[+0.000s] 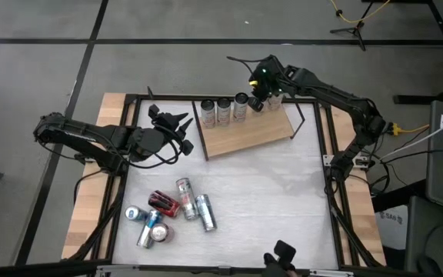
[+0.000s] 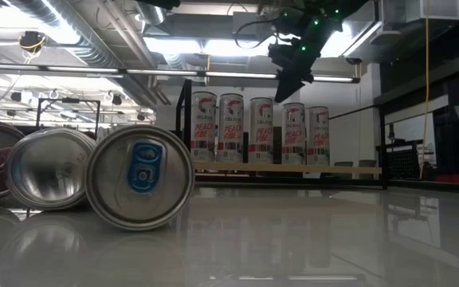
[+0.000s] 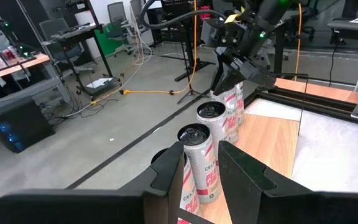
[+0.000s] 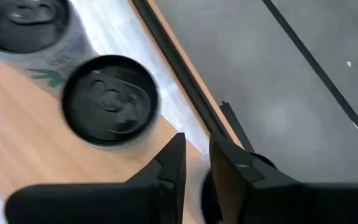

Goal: Place canned beverage on shelf
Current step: Put the white pink soda can on the shelf aligned with the other white pink soda cans

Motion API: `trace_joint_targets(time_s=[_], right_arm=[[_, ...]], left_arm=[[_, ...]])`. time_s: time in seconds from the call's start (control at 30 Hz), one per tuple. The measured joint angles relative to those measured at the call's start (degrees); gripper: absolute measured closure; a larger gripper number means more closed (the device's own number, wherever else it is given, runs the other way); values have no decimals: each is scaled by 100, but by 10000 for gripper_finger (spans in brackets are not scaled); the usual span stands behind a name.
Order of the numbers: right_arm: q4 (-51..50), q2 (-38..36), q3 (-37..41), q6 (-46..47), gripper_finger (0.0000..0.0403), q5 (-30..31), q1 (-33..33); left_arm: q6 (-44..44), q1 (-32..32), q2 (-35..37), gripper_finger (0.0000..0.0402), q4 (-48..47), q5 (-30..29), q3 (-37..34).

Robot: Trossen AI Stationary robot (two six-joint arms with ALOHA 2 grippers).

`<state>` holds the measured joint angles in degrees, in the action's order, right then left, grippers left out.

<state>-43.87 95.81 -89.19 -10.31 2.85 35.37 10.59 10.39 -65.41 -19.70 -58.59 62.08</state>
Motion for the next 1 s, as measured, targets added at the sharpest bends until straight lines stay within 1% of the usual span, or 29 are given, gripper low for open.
trace_joint_targets(time_s=[0.2,0.53,0.73,1.0], right_arm=[[-185,0,0,5,337,300,79],[-420,0,-2,2,337,448,77],[-473,0,-2,5,337,715,77],[-471,0,-2,3,337,721,68]], left_arm=[[2,0,0,310,2,0,0],[2,2,0,310,2,0,0],[13,0,0,310,2,-2,0],[131,2,0,310,0,0,0]])
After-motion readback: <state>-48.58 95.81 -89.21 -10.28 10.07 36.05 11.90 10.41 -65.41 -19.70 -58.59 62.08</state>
